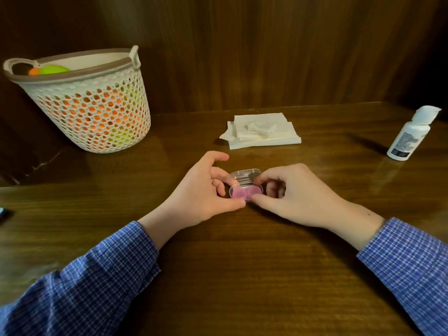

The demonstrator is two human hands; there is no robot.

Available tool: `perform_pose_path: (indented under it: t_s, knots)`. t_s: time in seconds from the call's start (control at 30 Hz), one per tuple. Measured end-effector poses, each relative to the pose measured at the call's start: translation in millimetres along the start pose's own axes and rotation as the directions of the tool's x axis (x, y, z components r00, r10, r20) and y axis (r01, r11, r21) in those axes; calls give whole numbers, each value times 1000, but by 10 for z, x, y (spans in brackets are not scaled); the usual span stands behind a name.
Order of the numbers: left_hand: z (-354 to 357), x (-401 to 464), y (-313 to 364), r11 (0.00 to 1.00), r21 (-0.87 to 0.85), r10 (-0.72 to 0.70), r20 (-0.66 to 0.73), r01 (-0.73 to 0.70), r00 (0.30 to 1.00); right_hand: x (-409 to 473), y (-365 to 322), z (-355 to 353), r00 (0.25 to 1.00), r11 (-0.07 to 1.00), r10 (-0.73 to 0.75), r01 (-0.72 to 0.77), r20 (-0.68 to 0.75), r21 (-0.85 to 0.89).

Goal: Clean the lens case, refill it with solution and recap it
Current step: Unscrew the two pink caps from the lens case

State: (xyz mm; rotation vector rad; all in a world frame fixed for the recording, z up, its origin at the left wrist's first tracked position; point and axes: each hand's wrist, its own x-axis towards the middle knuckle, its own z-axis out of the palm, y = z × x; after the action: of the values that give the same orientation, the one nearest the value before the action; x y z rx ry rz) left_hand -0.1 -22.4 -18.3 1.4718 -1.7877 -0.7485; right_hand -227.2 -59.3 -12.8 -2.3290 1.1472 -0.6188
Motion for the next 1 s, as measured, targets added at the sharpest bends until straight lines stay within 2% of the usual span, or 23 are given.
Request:
perform_pose_path:
  t_s: [0.2, 0.53, 0.8, 1.0]
  knots:
    - [26, -19, 34, 1000, -6, -9, -24, 9, 1000, 9, -18, 38, 1000, 1000, 30, -30, -5, -10]
    - [29, -43, 51, 1000, -12, 1, -44, -1, 999, 19, -22, 40, 998, 990, 51, -45, -42, 135]
    - [20, -41, 57, 1000, -20, 18, -26, -19, 999, 12, -65, 39, 994, 995, 37, -27, -104, 93]
    - [23, -46, 38, 999, -9, 48, -27, -48, 998, 8, -50, 27, 994, 989, 63, -49, -94, 136]
